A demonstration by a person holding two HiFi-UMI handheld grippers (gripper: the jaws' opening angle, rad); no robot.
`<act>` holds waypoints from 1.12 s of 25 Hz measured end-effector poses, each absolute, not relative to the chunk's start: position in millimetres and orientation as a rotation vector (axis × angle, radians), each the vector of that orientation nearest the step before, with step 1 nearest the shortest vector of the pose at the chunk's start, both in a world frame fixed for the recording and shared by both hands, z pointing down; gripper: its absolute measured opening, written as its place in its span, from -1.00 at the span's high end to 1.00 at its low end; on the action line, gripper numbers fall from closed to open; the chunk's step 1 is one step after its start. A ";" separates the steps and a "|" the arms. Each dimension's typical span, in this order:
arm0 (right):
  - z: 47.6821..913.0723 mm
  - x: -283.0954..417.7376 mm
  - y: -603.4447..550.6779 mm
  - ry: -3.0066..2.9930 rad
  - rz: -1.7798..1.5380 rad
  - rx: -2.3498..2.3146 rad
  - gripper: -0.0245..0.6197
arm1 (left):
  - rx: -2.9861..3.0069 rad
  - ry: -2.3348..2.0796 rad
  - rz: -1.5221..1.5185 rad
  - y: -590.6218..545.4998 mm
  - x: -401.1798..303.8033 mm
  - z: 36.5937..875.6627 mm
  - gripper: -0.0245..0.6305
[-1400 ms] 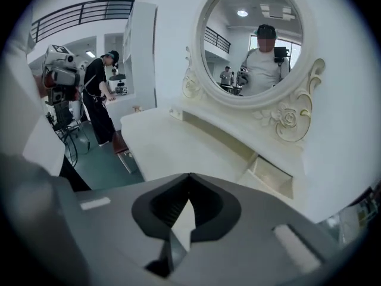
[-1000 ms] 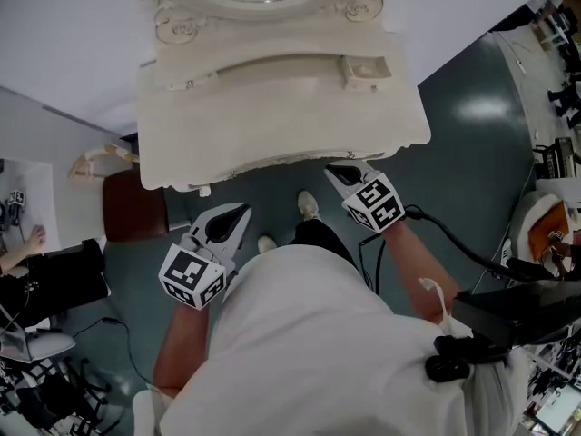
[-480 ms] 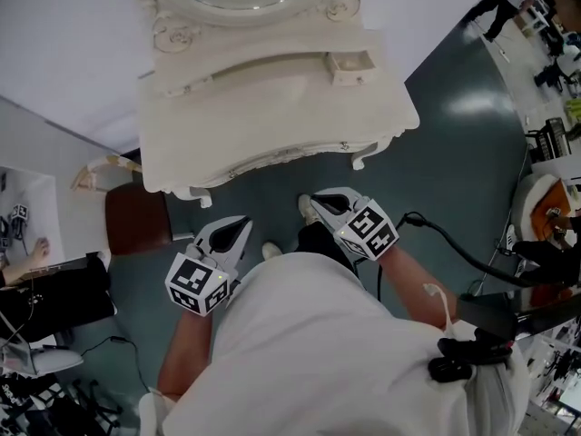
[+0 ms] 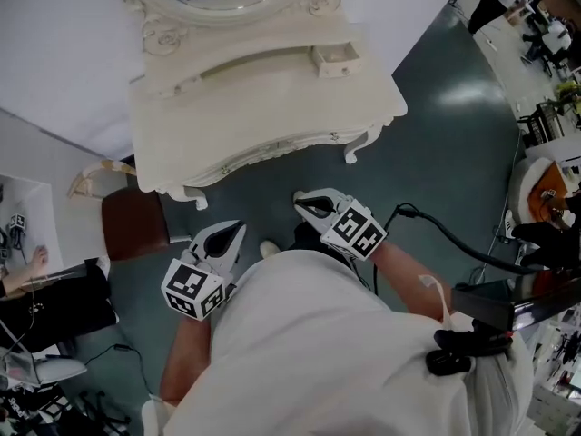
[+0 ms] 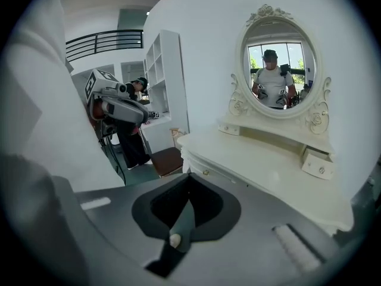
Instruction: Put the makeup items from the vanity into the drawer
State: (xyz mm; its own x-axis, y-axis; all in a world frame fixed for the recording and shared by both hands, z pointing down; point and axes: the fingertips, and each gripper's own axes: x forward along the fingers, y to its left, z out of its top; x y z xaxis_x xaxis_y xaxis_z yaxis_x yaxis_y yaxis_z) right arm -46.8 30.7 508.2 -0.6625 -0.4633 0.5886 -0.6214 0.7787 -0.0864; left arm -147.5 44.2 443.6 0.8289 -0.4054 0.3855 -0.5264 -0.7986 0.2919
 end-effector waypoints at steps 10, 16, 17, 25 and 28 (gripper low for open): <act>501.2 -67.0 43.7 -2.438 0.339 0.750 0.92 | 2.606 -0.701 0.421 58.8 -152.4 447.0 0.92; 499.1 -66.9 49.1 -2.444 0.321 0.734 0.92 | 2.598 -0.709 0.420 64.8 -150.4 449.2 0.92; 499.0 -65.9 49.7 -2.443 0.319 0.733 0.92 | 2.598 -0.709 0.420 65.5 -149.5 449.3 0.92; 498.1 -59.7 51.5 -2.433 0.287 0.727 0.92 | 2.603 -0.696 0.423 67.2 -141.3 449.5 0.92; 496.8 -57.8 50.5 -2.436 0.286 0.737 0.92 | 2.600 -0.683 0.425 67.2 -137.1 450.1 0.92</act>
